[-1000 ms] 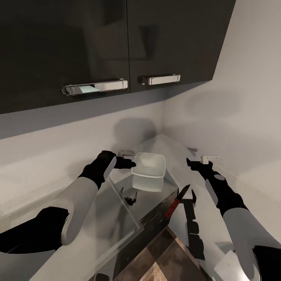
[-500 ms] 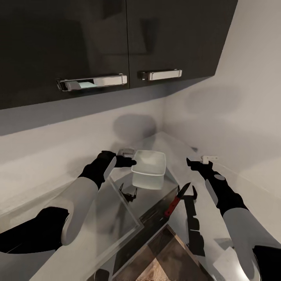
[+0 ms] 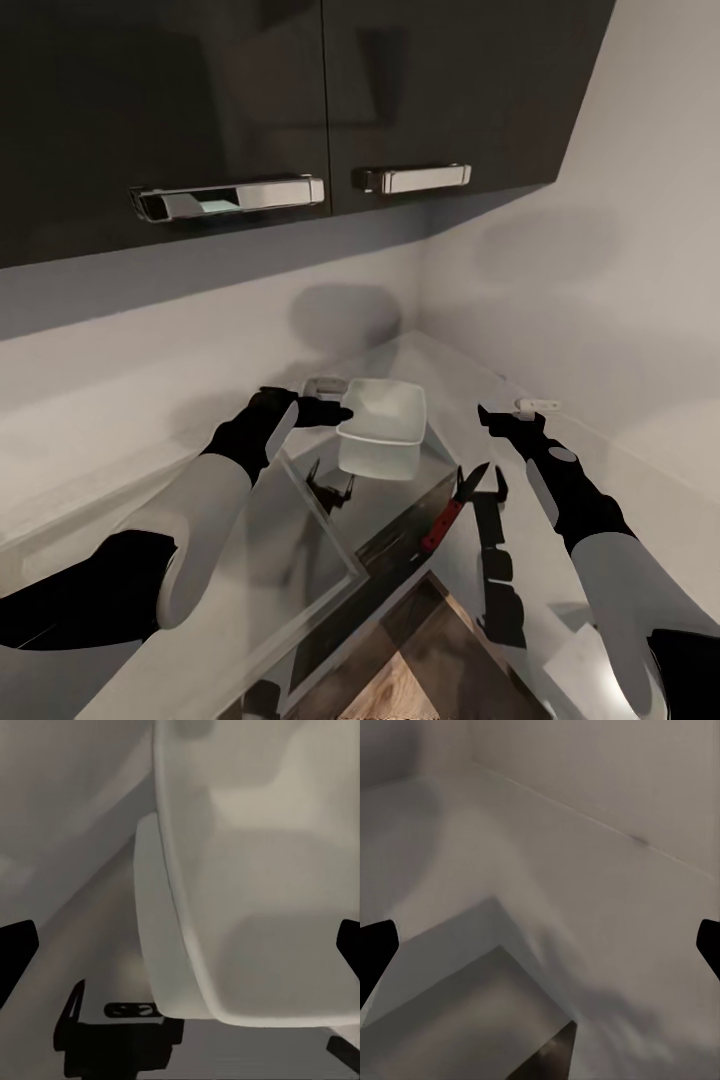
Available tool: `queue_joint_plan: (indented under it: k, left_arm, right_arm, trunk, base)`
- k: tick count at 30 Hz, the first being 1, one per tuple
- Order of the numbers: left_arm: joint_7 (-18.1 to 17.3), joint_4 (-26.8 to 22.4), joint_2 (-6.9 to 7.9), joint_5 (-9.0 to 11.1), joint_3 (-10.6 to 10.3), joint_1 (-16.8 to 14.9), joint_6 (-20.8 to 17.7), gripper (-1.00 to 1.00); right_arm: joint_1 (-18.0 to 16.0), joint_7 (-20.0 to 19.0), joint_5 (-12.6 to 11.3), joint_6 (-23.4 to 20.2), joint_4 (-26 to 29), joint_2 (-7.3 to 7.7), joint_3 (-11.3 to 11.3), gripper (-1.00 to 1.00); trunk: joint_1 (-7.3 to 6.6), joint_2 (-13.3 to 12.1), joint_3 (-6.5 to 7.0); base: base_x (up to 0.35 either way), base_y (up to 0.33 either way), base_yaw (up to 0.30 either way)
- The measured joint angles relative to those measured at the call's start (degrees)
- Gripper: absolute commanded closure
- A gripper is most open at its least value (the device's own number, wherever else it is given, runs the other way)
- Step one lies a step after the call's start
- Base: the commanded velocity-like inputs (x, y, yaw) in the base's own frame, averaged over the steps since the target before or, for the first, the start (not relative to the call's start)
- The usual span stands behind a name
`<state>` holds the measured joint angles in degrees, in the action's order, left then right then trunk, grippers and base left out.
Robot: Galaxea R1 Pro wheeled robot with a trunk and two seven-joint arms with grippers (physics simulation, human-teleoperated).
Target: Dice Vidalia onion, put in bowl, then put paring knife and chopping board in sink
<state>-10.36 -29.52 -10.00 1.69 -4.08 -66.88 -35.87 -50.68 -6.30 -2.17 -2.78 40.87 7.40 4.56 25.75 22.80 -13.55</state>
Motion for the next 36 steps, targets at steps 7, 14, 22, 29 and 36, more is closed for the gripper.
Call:
queue_joint_plan:
  k: [7,14,22,29,36]
  left_arm:
    - [0.0,0.04,0.0,0.0,0.0,0.03,0.04,-1.0]
    - [0.0,0.04,0.0,0.0,-0.04,0.04,0.04,-1.0]
    - [0.0,0.04,0.0,0.0,-0.05,0.04,0.05,-1.0]
    - [0.0,0.04,0.0,0.0,-0.07,0.04,0.05,-1.0]
    - [-0.01,0.04,0.0,0.01,-0.08,0.04,0.05,-1.0]
  right_arm:
    - [0.0,0.0,0.0,0.0,0.0,0.0,0.0,-1.0]
    - [0.0,0.0,-0.03,0.0,0.0,0.0,-0.03,-1.0]
    - [0.0,-0.02,-0.04,0.01,0.04,0.0,-0.06,-1.0]
    - [-0.01,-0.01,-0.13,-0.13,4.05,0.0,-0.19,-1.0]
    - [-0.01,-0.04,-0.17,-2.62,7.88,-0.03,-0.14,-1.0]
  trunk:
    - [0.0,0.0,-0.63]
    - [0.0,0.0,-1.26]
    - [0.0,0.01,-1.92]
    - [0.0,0.01,-2.03]
    - [0.0,0.01,-2.04]
  base:
    - [0.0,0.0,0.0]
    - [0.0,0.0,0.0]
    - [0.0,0.0,0.0]
    - [0.0,0.0,0.0]
    - [0.0,0.0,0.0]
